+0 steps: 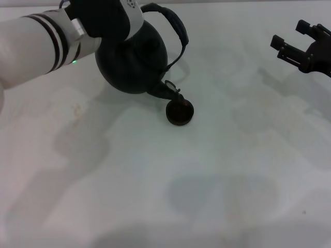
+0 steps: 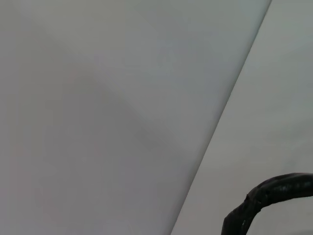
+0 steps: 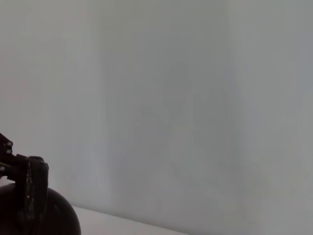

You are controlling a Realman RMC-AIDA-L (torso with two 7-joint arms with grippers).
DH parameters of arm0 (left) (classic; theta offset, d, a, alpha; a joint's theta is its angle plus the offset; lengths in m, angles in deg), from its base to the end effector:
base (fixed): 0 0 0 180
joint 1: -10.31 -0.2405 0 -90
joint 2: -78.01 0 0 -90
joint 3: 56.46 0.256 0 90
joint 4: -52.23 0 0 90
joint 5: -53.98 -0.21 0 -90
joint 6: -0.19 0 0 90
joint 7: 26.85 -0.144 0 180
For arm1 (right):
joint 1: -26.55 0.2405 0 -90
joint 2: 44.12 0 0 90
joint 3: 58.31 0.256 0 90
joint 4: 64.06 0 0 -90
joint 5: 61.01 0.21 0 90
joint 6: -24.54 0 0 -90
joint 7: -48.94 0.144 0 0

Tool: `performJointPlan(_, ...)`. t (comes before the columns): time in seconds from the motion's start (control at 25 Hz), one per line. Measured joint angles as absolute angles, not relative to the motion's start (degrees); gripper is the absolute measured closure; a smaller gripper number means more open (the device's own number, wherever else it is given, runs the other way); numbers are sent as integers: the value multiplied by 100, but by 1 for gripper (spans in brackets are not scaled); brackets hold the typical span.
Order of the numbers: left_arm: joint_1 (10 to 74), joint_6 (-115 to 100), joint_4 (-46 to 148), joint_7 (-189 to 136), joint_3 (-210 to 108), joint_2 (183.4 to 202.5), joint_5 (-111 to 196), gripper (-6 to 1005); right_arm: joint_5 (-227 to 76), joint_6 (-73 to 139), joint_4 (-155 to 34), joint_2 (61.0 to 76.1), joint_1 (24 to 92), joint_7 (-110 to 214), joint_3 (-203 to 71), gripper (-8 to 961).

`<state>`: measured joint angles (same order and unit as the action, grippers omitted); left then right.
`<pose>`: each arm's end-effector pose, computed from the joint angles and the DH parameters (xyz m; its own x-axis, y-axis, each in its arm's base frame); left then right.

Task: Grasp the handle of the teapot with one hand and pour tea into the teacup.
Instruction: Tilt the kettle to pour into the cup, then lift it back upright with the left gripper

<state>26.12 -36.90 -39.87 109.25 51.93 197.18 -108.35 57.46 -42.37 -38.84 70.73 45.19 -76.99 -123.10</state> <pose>-0.1319 0.3519 -0.0309 0.9897 -0.0388 -0.1378 -0.1302 -0.6443 -0.7536 0.3260 0.3253 0.0133 0.6910 -0.1744 -0.7015 -0.6459 -0.5845 -0.4910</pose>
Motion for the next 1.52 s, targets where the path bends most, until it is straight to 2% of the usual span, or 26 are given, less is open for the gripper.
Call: performJointPlan(1.52,2520,-3707,-3987,10710,5127,19699,-10835,905,5722,-4082,-3884,7058,4500,-7725,-12072,96)
